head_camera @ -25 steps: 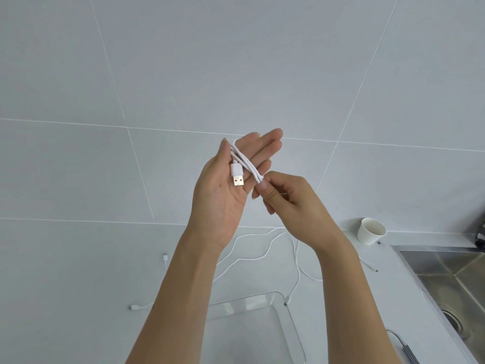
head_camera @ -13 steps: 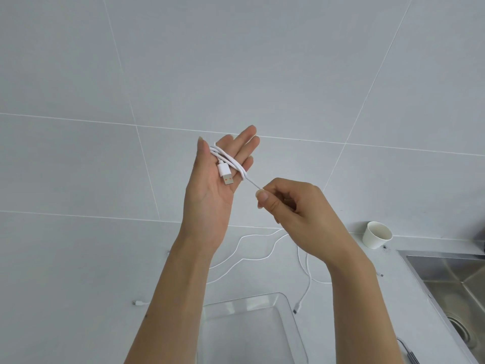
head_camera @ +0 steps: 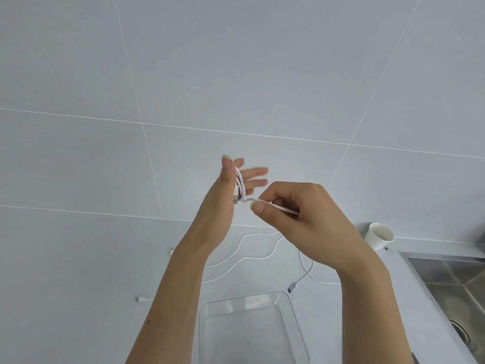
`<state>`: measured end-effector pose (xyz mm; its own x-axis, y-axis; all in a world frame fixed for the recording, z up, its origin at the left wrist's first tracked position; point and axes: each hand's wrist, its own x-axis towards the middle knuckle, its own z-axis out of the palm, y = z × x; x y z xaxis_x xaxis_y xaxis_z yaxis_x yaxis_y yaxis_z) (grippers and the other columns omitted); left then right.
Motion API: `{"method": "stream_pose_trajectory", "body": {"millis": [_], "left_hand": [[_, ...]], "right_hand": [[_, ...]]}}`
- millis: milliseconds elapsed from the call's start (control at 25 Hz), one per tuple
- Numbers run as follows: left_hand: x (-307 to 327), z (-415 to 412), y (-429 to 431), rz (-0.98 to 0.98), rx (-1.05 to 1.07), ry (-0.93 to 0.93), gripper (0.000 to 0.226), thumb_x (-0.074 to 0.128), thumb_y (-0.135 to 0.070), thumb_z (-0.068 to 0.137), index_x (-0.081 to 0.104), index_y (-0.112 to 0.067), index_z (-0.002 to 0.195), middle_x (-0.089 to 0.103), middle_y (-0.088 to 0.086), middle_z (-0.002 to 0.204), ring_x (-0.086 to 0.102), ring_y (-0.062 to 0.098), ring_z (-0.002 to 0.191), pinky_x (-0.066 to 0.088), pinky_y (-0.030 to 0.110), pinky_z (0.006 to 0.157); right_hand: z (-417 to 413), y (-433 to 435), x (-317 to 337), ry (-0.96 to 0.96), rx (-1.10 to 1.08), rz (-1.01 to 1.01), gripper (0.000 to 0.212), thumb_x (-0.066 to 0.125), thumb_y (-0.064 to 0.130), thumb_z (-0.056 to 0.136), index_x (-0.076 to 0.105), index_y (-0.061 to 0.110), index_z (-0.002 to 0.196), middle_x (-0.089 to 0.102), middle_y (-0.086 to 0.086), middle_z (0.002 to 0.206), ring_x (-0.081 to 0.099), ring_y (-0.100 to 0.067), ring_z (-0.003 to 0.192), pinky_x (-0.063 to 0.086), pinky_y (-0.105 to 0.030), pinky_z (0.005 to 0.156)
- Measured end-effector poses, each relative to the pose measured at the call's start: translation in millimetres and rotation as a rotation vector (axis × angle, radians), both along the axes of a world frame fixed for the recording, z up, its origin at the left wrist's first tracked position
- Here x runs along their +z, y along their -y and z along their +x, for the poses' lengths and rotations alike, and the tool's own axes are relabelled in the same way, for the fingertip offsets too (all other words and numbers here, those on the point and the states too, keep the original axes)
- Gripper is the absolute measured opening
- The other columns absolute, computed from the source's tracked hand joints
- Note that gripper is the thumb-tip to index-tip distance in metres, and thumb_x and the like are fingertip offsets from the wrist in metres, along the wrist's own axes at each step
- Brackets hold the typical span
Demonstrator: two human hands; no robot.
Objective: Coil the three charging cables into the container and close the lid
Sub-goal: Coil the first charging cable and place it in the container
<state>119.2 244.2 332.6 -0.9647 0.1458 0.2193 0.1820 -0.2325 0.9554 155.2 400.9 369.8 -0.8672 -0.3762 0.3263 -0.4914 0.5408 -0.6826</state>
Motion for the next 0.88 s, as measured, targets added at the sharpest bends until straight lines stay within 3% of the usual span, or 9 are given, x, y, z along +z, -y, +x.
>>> {"method": "stream_pose_trajectory", "body": {"millis": [80,120,200,280,400,480,600,760,880], "left_hand": [[-4.8,2.3,2.2,-0.123,-0.057,0.062,0.077,0.009,-0.079,0.081,0.065,-0.038,0.115,0.071,-0.006,0.118,0.065,0.011,0.112,0.039,0.040,0.106],[-7.0,4.1,2.4,-0.158,-0.102,0.076,0.081,0.004,-0.076,0.083,0.067,-0.035,0.114,0.072,-0.005,0.114,0.065,0.012,0.109,0.040,0.040,0.107],[-7.8,8.1,1.6,-0.172,-0.232,0.045,0.091,-0.004,-0.069,0.087,0.066,-0.018,0.118,0.075,0.000,0.102,0.068,0.014,0.099,0.047,0.029,0.096],[-6.0,11.3,-0.4,-0.181,-0.367,0.028,0.099,-0.008,-0.067,0.088,0.064,-0.005,0.116,0.075,0.009,0.096,0.070,0.020,0.093,0.048,0.021,0.084],[-4.0,14.8,-1.0,-0.227,-0.485,0.049,0.097,-0.008,-0.068,0.088,0.064,-0.005,0.104,0.074,0.013,0.086,0.070,0.024,0.081,0.048,0.019,0.075],[-3.6,17.0,0.4,-0.243,-0.543,0.054,0.093,-0.005,-0.071,0.088,0.065,-0.010,0.098,0.073,0.012,0.080,0.068,0.025,0.073,0.048,0.021,0.073],[-2.6,20.8,3.0,-0.220,-0.638,0.038,0.085,0.006,-0.075,0.090,0.064,-0.014,0.093,0.070,0.009,0.073,0.063,0.024,0.061,0.048,0.023,0.072],[2.4,27.4,1.5,-0.129,-0.716,-0.042,0.058,0.027,-0.061,0.098,0.063,-0.016,0.090,0.066,-0.002,0.063,0.057,0.014,0.051,0.047,0.021,0.065],[6.5,32.1,-0.4,-0.046,-0.719,-0.098,0.037,0.036,-0.041,0.103,0.061,-0.017,0.088,0.064,-0.008,0.060,0.055,0.008,0.047,0.045,0.016,0.058]], "right_hand": [[1.3,-1.1,4.6,-0.021,0.000,-0.072,0.025,0.065,0.031,0.096,0.064,0.030,0.070,0.062,0.037,0.068,0.047,-0.008,0.049,0.035,-0.017,0.047],[1.7,-2.3,6.4,-0.037,-0.012,-0.101,0.025,0.065,0.029,0.096,0.064,0.029,0.070,0.062,0.037,0.066,0.049,-0.005,0.048,0.035,-0.013,0.047],[1.6,-4.7,8.3,-0.067,-0.041,-0.160,0.026,0.066,0.028,0.095,0.065,0.022,0.070,0.061,0.026,0.056,0.047,-0.001,0.045,0.033,-0.009,0.047],[1.8,-6.8,8.9,-0.087,-0.065,-0.197,0.028,0.066,0.032,0.094,0.065,0.019,0.070,0.060,0.011,0.053,0.047,-0.007,0.043,0.034,-0.013,0.045],[2.1,-9.7,8.4,-0.104,-0.081,-0.224,0.026,0.066,0.034,0.092,0.065,0.022,0.069,0.059,0.005,0.054,0.044,-0.009,0.045,0.033,-0.014,0.046],[0.8,-13.1,7.3,-0.106,-0.092,-0.255,0.024,0.068,0.034,0.091,0.066,0.023,0.069,0.057,0.001,0.053,0.042,-0.010,0.044,0.032,-0.014,0.046],[-1.8,-18.7,4.3,-0.107,-0.121,-0.280,0.023,0.069,0.036,0.087,0.065,0.023,0.069,0.054,-0.009,0.057,0.043,-0.028,0.052,0.032,-0.023,0.047],[-4.5,-19.8,2.4,-0.075,-0.108,-0.374,0.023,0.068,0.033,0.087,0.064,0.023,0.066,0.053,0.004,0.053,0.043,-0.006,0.050,0.037,-0.016,0.051],[-7.1,-17.7,-0.3,-0.065,-0.064,-0.448,0.026,0.064,0.031,0.090,0.063,0.022,0.066,0.053,0.012,0.053,0.043,-0.005,0.050,0.037,-0.017,0.051]]}}
